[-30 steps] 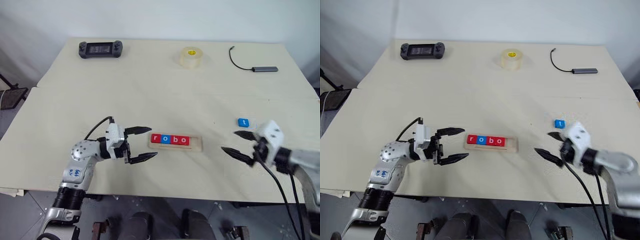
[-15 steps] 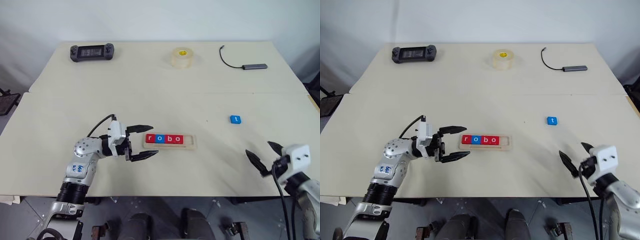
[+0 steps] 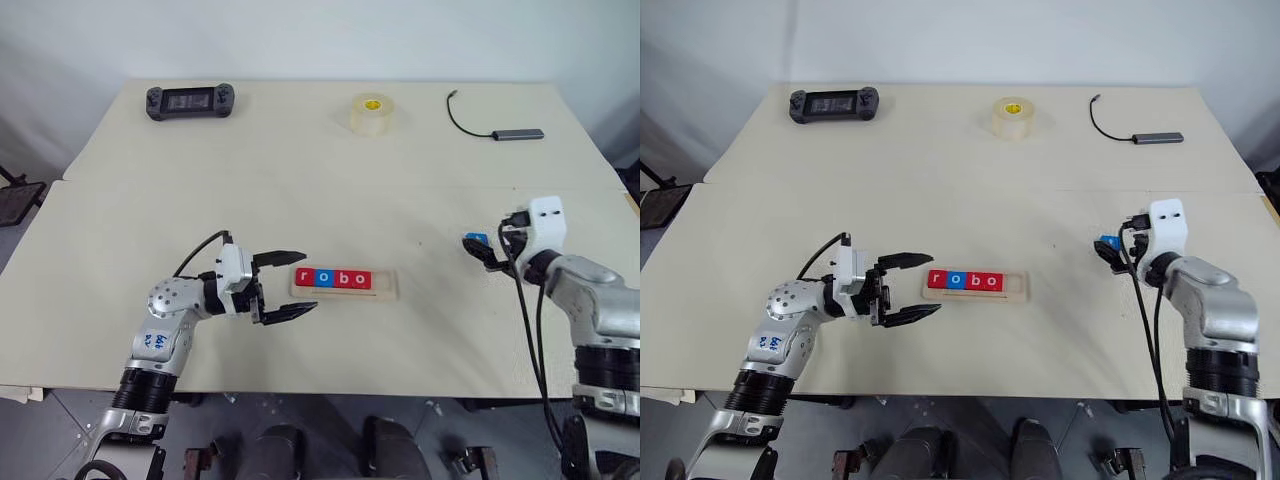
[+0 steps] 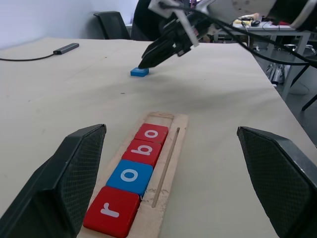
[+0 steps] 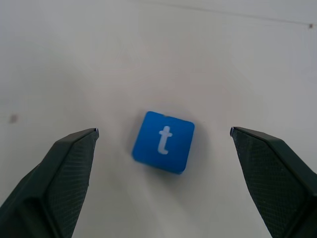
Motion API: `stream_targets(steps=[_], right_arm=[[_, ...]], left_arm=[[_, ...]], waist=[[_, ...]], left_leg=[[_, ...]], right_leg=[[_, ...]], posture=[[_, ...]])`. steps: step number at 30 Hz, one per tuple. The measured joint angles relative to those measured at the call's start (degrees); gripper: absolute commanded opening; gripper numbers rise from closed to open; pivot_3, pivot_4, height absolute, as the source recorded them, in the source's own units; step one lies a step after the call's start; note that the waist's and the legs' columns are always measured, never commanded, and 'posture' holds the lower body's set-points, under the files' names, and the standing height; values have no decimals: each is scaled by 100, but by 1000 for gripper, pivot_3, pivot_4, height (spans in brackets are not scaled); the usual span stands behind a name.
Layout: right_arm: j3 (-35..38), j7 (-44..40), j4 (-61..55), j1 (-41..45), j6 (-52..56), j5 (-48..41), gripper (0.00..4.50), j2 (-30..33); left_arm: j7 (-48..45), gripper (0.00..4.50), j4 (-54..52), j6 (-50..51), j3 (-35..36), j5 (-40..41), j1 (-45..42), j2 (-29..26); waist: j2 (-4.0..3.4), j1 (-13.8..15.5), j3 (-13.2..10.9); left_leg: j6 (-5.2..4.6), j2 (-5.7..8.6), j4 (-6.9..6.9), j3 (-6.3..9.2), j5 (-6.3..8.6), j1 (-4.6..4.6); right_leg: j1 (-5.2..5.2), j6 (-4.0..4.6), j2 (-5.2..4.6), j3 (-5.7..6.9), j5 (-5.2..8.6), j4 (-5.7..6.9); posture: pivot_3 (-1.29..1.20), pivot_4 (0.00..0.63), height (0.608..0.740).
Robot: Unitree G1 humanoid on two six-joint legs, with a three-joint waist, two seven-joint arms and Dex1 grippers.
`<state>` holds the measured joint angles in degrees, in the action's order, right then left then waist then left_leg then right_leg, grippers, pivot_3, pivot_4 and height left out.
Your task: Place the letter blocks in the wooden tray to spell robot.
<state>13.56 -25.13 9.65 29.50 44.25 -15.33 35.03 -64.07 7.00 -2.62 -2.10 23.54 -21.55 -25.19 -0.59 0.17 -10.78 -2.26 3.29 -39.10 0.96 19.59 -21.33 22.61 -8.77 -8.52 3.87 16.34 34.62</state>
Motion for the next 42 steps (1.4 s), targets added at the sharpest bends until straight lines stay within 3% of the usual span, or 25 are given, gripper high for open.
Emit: stream_targets(steps=[3,9,10,16,28,36,42], right_arm=[[-62,214,97,79,77,70,3635,-148],[-59,461,-153,20,216,68,1578,-290],[-56,481,-192,-9,215,66,1464,-295],[85,611,-691,-258,504,-10,1464,-359],[552,1389,-4410,-1607,2723,-779,1464,-1309],[438,1859,-4705,-1876,2912,-710,1464,-1937],[421,1828,-4613,-1624,3038,-780,3503,-2044]], left_arm=[[52,4500,-111,8,6,0,107,-14],[99,4500,-240,71,50,1,232,-72],[99,4500,-250,83,51,1,232,-73],[65,4500,-277,129,48,1,229,-71],[-219,4500,-7,156,-17,4,-35,-29],[-335,4500,86,138,-22,3,-168,-3],[-319,4500,79,126,-13,2,-165,-13]], waist=[[0,-23,0],[0,-3,0],[0,-3,0],[0,-8,0],[-1,42,0],[-1,-3,0],[-1,-22,0]], left_leg=[[0,0,0,-3,0,0],[0,0,-3,-1,0,1],[0,1,-3,-2,0,1],[0,0,-2,-2,0,0],[1,0,0,0,0,-3],[-1,2,1,-4,1,-2],[-1,2,3,-4,1,-2]], right_leg=[[1,0,0,0,0,1],[-2,0,0,0,0,3],[-2,0,0,0,0,3],[1,0,1,-1,0,3],[6,0,3,-6,0,6],[14,1,5,-15,0,15],[16,1,6,-15,1,15]], posture=[[0,150,740],[0,150,740],[0,150,740],[0,150,740],[0,150,740],[0,150,740],[0,150,740]])
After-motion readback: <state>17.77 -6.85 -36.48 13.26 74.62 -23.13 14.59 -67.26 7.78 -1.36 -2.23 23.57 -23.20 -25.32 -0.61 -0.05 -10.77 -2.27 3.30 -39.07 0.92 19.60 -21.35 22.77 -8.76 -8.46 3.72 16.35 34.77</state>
